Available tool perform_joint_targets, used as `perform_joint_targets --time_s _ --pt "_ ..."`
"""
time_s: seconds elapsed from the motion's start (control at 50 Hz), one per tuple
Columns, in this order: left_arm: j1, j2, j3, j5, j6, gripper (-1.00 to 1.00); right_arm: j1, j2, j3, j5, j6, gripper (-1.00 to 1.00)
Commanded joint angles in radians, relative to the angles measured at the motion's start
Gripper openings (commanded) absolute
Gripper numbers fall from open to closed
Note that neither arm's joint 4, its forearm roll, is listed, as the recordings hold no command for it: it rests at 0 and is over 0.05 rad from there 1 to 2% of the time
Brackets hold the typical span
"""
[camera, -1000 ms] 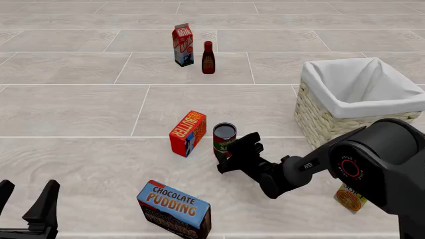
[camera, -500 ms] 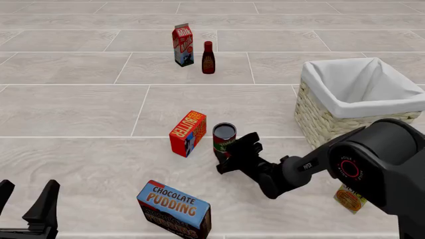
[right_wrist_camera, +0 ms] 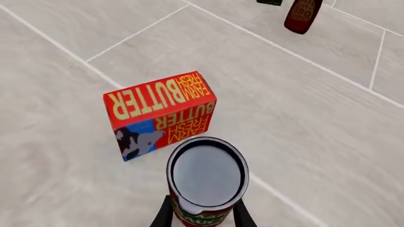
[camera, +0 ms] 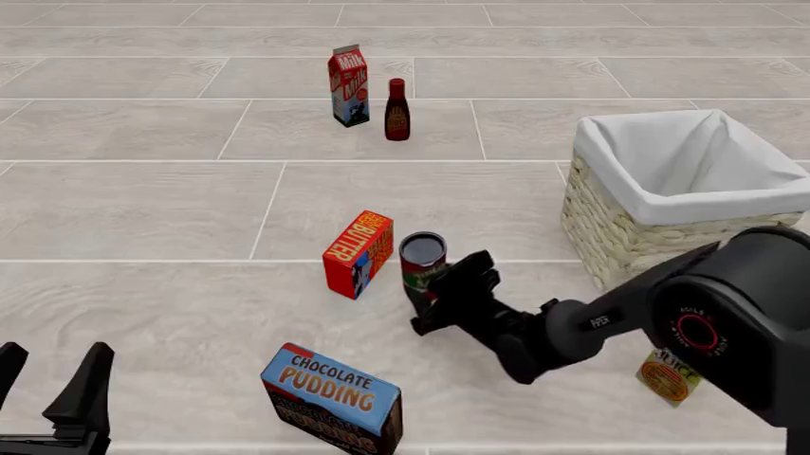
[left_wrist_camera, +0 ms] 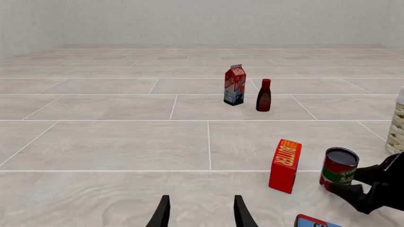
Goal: Pick the tomato sauce and place it in the basket.
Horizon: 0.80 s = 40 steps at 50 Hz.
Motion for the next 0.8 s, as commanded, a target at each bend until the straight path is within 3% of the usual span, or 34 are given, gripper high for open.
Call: perform_joint_targets --time_s 0.02,0.38,0.6,0.8 --pt "0.000 0.000 0.000 0.000 0.000 1.00 0.014 -0.144 0.071 0.028 0.039 -1.00" --pt "0.000 0.000 0.000 0.000 0.000 1.00 0.040 -0.576 0.166 0.250 0.036 -1.00" --pt "0.000 0.000 0.000 0.000 0.000 1.00 0.039 -0.796 0.141 0.425 0.014 -1.00" --pt "0.000 0.000 0.000 0.000 0.000 1.00 0.017 -0.903 0.109 0.527 -0.003 -1.00"
